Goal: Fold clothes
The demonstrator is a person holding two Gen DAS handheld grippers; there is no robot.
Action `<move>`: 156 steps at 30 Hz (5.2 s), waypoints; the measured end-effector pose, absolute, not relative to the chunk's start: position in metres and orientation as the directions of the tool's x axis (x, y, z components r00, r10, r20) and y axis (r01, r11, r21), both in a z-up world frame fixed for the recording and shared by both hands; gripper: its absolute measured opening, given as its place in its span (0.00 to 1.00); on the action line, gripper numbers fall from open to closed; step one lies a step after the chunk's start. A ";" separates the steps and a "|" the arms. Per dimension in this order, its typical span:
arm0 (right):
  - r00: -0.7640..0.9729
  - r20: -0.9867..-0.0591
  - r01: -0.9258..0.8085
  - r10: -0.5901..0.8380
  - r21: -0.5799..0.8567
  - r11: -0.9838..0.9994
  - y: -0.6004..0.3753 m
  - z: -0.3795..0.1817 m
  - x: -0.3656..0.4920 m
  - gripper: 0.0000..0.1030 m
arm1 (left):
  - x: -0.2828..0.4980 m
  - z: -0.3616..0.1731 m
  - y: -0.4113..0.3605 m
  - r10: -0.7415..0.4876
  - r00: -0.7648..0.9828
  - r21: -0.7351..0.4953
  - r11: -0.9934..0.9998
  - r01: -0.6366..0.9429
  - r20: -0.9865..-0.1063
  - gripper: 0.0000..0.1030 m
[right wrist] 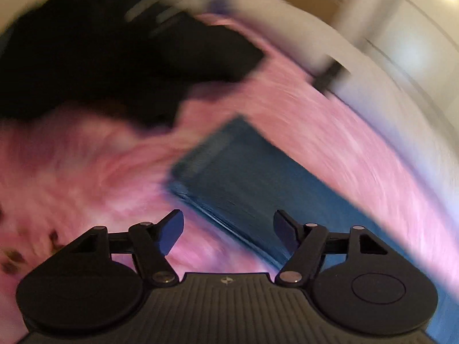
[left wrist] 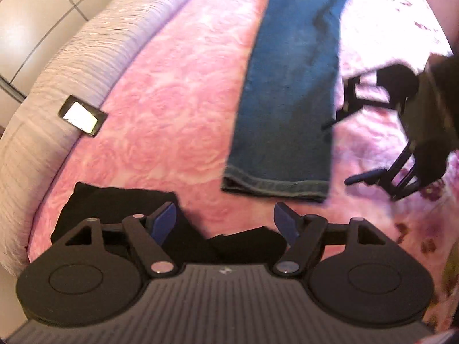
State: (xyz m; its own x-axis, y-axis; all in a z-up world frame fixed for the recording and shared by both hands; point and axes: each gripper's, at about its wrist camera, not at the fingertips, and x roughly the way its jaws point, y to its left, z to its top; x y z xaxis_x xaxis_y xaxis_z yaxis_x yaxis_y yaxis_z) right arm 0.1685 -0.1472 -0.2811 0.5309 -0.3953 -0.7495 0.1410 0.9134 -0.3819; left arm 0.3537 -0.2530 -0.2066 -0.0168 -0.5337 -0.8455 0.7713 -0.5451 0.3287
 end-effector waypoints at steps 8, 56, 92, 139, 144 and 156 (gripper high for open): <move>0.554 -0.655 0.024 -0.514 -0.605 0.796 -0.158 -0.331 0.207 0.65 | 0.365 -0.239 -0.249 -0.560 -0.051 0.354 -0.589 0.726 -0.827 0.70; 0.502 -0.712 0.831 -0.491 0.555 0.043 -0.562 -0.302 -0.211 0.24 | 0.078 -0.259 -0.550 -0.456 0.004 0.240 -0.462 0.854 -0.890 0.53; 0.217 -0.763 0.569 -0.609 -0.409 0.714 -0.364 -0.298 0.039 0.29 | 0.098 -0.328 -0.448 -0.694 -0.332 0.753 -0.652 -0.087 -0.639 0.74; 0.817 -0.562 0.537 -0.129 0.660 0.526 -0.625 -0.147 -0.285 0.24 | -0.179 -0.157 -0.683 -0.166 -0.010 0.161 -0.967 0.198 -0.986 0.24; 0.796 -0.574 0.605 -0.191 0.744 0.284 -0.669 -0.221 -0.325 0.31 | -0.198 -0.218 -0.741 -0.152 -0.006 0.140 -0.923 0.359 -0.988 0.49; 0.731 -0.589 0.637 -0.344 0.770 0.037 -0.649 -0.273 -0.343 0.56 | -0.086 -0.259 -0.782 -0.080 -0.387 -0.300 -0.495 0.815 -0.919 0.37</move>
